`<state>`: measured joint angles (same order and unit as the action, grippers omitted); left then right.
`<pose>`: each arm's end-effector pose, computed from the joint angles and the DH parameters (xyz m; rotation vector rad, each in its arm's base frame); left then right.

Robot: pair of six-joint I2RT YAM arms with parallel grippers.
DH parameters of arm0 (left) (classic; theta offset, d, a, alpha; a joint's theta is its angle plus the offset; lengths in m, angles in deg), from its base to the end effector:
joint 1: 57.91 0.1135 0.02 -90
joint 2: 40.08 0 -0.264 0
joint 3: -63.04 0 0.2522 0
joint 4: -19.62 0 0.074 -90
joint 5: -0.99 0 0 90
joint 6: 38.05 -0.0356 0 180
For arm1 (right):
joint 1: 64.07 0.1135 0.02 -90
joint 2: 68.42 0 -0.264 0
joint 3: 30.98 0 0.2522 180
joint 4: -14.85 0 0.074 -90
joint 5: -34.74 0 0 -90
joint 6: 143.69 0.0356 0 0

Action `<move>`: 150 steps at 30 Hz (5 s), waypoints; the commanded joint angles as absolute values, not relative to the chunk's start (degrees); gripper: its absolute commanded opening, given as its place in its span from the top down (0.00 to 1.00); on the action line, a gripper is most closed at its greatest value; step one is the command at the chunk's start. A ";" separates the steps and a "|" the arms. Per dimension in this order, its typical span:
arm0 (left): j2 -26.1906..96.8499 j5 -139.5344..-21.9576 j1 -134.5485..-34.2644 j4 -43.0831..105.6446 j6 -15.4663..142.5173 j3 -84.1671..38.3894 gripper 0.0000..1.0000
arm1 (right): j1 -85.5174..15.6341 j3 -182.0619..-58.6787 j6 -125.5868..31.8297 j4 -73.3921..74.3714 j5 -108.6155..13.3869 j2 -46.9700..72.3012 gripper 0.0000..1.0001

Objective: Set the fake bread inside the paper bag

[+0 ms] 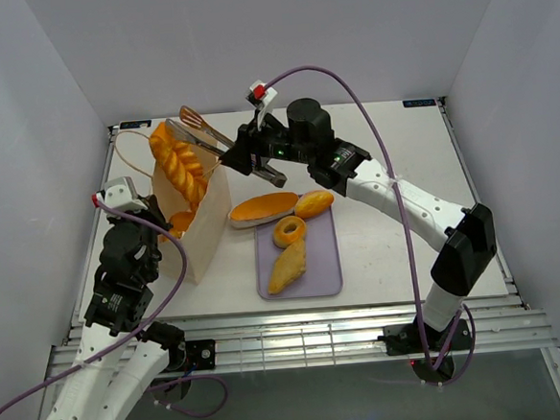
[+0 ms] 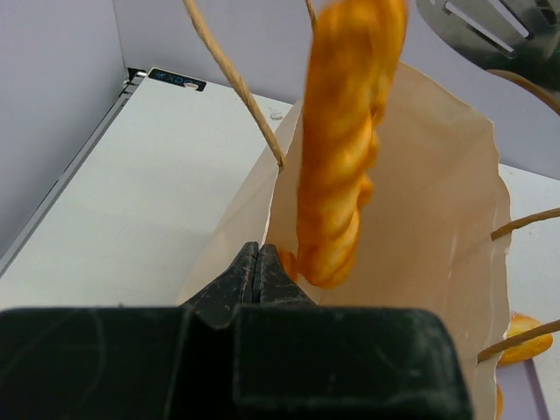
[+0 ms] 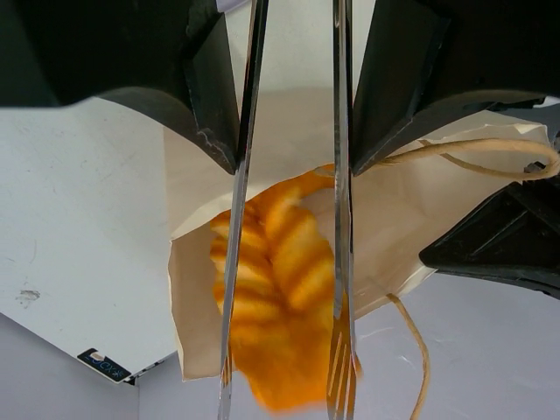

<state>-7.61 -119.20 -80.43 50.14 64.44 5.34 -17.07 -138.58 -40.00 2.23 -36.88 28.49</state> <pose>0.1267 -0.0332 0.3531 -0.2525 1.6312 -0.0272 0.2696 0.3055 0.4187 -0.7382 1.5444 1.0622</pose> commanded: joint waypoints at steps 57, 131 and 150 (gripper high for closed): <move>-10.02 -118.19 -80.58 51.23 64.60 6.74 1.00 | -22.75 -83.41 -28.03 -17.64 -72.58 -17.97 0.43; -10.46 -115.46 -80.67 51.58 64.87 6.92 1.00 | -45.26 -79.54 -17.66 4.34 -36.89 -0.39 0.40; -10.81 -115.55 -80.67 51.58 64.87 6.92 1.00 | -45.26 -76.03 -19.94 -5.85 -34.95 -14.53 0.58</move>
